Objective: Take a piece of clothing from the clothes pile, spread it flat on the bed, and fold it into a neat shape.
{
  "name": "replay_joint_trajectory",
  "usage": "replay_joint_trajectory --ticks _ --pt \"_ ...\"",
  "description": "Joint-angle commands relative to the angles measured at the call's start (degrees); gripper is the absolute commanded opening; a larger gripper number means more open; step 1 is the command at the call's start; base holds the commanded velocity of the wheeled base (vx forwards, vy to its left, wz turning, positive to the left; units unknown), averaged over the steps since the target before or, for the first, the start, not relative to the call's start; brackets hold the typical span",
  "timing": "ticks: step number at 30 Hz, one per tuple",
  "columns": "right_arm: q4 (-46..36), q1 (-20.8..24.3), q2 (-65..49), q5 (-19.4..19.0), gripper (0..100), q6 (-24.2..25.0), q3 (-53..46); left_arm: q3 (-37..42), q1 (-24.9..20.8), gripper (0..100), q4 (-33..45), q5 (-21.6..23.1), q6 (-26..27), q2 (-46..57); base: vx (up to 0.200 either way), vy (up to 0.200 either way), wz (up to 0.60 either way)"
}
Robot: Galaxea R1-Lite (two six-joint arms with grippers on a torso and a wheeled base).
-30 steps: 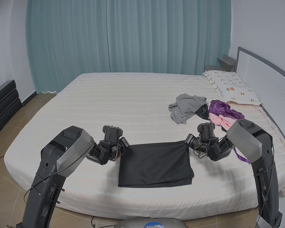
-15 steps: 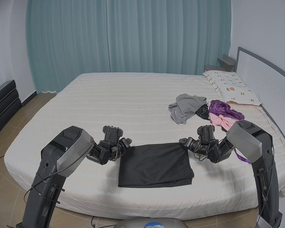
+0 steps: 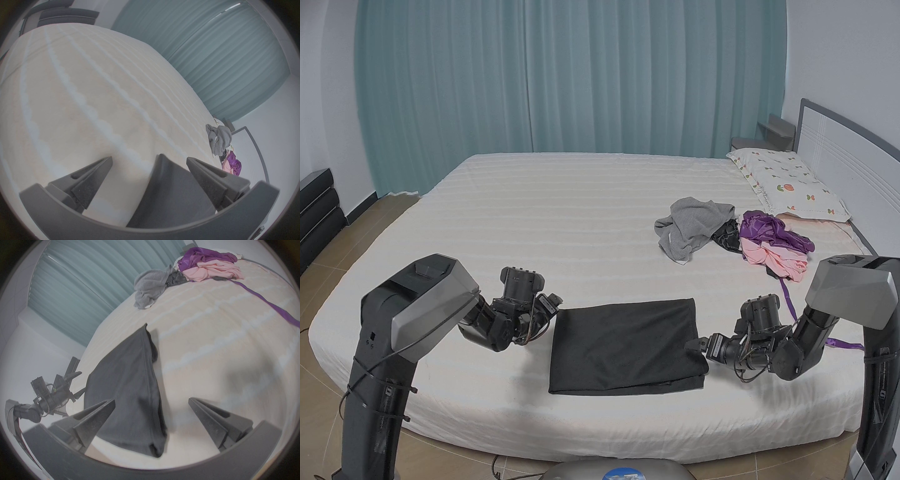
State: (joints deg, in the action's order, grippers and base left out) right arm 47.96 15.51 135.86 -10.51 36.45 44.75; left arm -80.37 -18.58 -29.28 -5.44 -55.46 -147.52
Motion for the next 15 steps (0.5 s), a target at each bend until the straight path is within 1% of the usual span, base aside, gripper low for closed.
replay_joint_trajectory --ticks 1,4,9,15 --pt "4.3 1.5 -6.4 -2.8 100 -0.9 -9.8 16.9 2.6 100 -10.5 0.1 -3.9 10.3 0.000 0.000 0.00" --pt "4.3 2.3 -5.9 -2.7 100 -0.8 -9.7 19.2 2.6 100 -14.8 -0.1 -4.0 10.1 0.000 0.000 0.00" --pt "4.4 4.1 -3.0 -2.4 100 -0.8 -7.3 19.5 2.8 100 -14.9 0.0 -4.2 10.1 0.000 0.000 0.00" --pt "3.6 3.7 -2.8 -2.3 100 -0.8 -6.3 19.4 2.8 100 -15.1 0.0 -4.1 10.0 0.000 0.000 0.00"
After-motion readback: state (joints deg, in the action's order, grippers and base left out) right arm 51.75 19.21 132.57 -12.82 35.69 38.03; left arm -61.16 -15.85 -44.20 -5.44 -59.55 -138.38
